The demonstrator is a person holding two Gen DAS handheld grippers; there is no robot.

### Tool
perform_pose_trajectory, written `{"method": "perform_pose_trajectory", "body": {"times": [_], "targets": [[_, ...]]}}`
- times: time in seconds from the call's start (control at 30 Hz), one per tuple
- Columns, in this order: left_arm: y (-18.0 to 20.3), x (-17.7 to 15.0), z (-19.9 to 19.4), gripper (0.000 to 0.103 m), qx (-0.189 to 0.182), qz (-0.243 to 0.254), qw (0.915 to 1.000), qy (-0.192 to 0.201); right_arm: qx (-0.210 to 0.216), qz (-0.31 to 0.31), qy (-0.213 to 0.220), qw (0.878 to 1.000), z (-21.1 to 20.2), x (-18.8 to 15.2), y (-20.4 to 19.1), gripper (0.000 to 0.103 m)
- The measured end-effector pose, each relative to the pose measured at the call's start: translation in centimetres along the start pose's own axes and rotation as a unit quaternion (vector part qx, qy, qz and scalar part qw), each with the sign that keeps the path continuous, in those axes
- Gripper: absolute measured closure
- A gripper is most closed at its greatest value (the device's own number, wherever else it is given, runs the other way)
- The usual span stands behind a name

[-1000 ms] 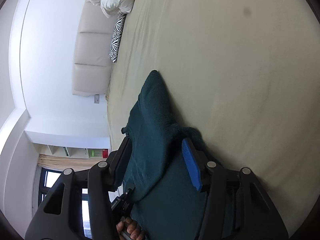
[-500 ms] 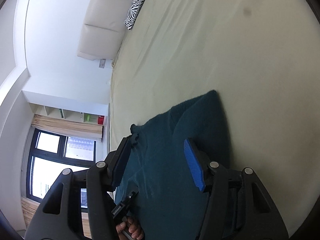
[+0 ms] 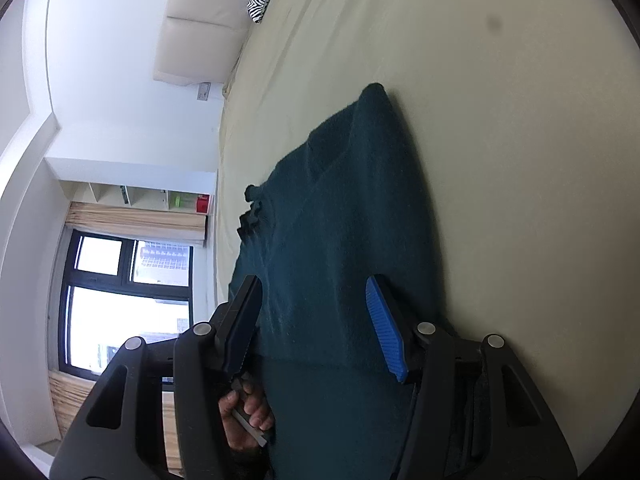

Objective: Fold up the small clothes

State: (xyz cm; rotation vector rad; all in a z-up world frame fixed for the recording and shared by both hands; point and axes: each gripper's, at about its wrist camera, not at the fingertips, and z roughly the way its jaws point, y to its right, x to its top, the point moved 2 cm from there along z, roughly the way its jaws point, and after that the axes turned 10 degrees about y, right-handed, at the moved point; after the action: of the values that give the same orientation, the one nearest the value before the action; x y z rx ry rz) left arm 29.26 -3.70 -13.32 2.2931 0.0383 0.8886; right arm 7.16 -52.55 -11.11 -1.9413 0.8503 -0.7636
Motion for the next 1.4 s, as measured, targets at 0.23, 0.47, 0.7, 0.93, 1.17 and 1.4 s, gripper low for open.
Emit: {"method": "perform_pose_trajectory", "body": {"times": [0.23, 0.47, 0.7, 0.93, 1.17, 1.4], "targets": [[0.0, 0.1, -0.2, 0.089, -0.001, -0.007, 1.0, -0.001, -0.014, -0.051, 0.021, 0.998, -1.8, -2.8, 0.1, 0.034], [-0.6, 1.7, -9.6, 0.014, 0.011, -0.058, 0.9944, 0.088, -0.003, -0.062, 0.086, 0.994, -6.8, -5.6, -3.3, 0.035], [-11.8, -0.3, -25.9, 0.016, 0.068, -0.232, 0.9444, 0.224, 0.049, -0.081, 0.057, 0.994, -6.2, -10.9, -8.3, 0.035], [-21.5, -6.7, -35.2, 0.028, 0.125, -0.409, 0.8444, 0.323, 0.065, -0.079, 0.011, 0.995, -1.9, -15.7, -11.9, 0.035], [-25.8, -6.2, -34.6, 0.036, 0.11, -0.504, 0.7726, 0.37, 0.061, -0.086, 0.006, 0.994, 0.4, -18.3, -14.6, 0.035], [-30.0, -5.2, -34.8, 0.06, 0.108, -0.577, 0.6957, 0.414, 0.065, -0.086, 0.022, 0.994, -0.9, -17.5, -14.7, 0.035]]}}
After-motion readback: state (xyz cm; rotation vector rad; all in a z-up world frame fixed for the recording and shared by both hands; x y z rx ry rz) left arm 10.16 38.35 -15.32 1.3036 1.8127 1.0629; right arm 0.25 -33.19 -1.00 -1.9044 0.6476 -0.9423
